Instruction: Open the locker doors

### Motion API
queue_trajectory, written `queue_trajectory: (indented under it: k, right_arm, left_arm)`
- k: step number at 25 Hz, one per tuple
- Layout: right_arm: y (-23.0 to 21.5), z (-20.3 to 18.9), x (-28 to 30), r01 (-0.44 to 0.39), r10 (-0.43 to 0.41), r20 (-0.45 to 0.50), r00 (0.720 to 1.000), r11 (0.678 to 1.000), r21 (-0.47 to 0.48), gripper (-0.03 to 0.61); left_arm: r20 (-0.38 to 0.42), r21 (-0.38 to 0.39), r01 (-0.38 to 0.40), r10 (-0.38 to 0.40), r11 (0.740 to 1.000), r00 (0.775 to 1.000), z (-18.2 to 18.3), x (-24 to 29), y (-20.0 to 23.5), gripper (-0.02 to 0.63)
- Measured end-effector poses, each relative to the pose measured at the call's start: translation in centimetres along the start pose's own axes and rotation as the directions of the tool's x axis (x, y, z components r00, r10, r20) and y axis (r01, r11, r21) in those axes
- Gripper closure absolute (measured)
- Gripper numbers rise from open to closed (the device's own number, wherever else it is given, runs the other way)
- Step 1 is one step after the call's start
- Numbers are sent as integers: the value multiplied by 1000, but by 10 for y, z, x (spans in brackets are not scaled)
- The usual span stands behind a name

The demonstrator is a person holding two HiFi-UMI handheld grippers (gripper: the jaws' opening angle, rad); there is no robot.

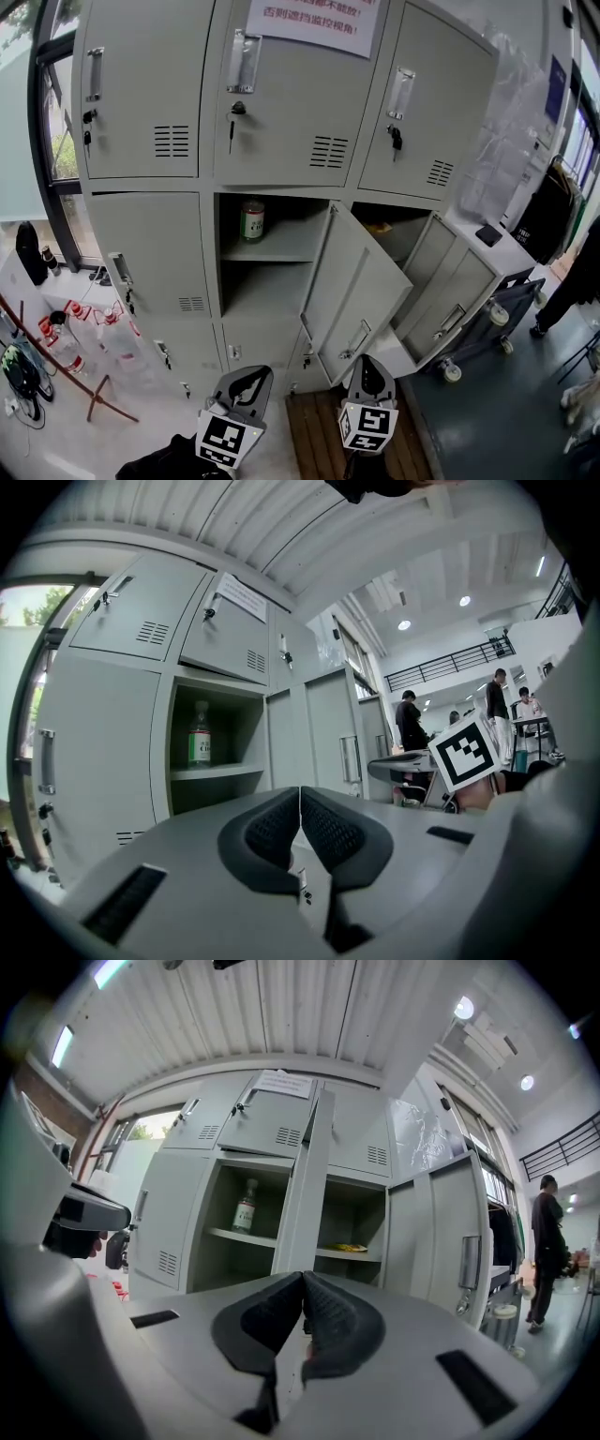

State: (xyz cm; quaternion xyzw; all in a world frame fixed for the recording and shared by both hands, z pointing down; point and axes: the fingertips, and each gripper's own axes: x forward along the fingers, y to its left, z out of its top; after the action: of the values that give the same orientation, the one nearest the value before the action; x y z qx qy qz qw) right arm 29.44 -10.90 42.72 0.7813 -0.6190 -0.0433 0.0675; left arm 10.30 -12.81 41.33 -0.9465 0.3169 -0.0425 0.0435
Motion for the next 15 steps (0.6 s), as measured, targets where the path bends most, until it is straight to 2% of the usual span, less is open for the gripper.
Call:
queue_trajectory:
  k: [10, 15]
  right_arm:
    - [-12, -4, 4, 18, -18, 0, 1000, 1000, 3, 561]
    - [-11, 8, -2, 1, -2, 25, 1000, 1000, 8, 561]
  left_arm:
    - [-2, 2, 11, -11, 1000, 1000, -2, 12, -3, 588]
    - [-2, 2, -5, 5, 1000, 1000, -1, 9, 0, 588]
